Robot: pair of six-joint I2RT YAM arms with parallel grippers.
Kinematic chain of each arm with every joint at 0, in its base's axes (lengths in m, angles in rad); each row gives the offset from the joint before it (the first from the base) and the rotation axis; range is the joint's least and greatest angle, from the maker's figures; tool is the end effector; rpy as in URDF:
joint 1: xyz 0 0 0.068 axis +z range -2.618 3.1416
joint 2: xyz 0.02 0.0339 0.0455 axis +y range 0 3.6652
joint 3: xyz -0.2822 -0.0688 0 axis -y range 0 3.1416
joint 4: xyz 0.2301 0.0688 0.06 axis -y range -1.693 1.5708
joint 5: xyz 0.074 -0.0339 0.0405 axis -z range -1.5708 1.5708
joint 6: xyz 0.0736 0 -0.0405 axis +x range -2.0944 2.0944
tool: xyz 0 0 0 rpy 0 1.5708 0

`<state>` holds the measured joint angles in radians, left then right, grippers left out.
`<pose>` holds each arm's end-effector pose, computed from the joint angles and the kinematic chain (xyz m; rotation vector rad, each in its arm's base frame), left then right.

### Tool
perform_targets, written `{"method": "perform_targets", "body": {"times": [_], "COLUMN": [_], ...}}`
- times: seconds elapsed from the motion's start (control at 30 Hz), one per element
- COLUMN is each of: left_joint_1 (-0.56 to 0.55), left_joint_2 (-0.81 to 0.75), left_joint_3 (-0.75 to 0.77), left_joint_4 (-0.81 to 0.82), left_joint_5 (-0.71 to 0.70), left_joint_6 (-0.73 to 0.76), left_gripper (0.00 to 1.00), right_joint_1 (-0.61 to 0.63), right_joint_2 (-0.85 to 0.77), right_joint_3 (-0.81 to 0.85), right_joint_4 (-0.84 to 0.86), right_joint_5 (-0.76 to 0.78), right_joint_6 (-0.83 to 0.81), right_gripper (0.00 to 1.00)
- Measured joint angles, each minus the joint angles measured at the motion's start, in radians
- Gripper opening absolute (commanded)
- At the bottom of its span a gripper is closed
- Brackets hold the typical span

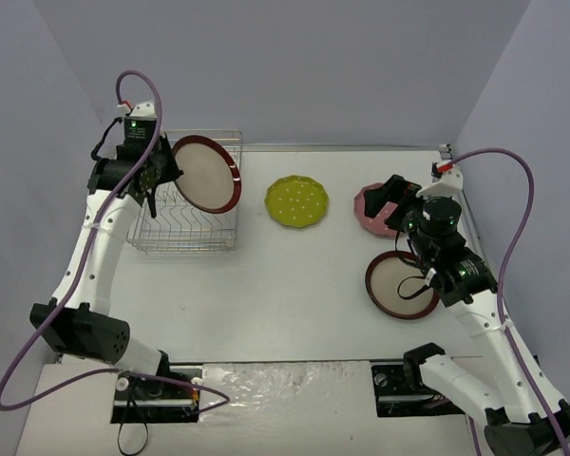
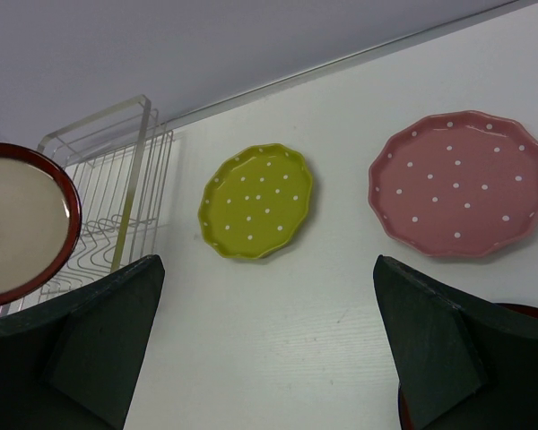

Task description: Load the plates into the dish rack

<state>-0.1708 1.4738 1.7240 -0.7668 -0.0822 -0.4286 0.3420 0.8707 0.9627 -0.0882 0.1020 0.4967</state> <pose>0.3251 -0.0499 0.4367 -0.3193 2.0731 -0.2779 0.1994 0.0630 0.4108 0.2046 1.5833 0.5773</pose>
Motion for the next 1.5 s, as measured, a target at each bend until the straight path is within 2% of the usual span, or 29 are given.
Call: {"method": "perform_targets", "body": {"times": [0.73, 1.0, 1.5], "left_joint_1": [0.257, 0.287, 0.316], "left_joint_2": [0.055, 0.089, 0.108], "left_joint_3": [0.073, 0.067, -0.054], "left_joint_4": [0.001, 0.027, 0.134], "left_joint_5": [0.016, 0.007, -0.005], "left_joint_6": [0.132, 0.181, 0.232], "left_gripper": [0.0, 0.0, 0.0], "right_joint_1": [0.0, 0.004, 0.013], "right_joint_2": [0.027, 0.068, 0.09], "right_joint_3": [0.0, 0.009, 0.011], "right_joint_4": [0.0, -0.001, -0.002], "right_joint_5": [-0.001, -0.006, -0.021], "right_joint_6": [-0.011, -0.021, -0.026], "right_gripper": [1.0, 1.0, 1.0]}}
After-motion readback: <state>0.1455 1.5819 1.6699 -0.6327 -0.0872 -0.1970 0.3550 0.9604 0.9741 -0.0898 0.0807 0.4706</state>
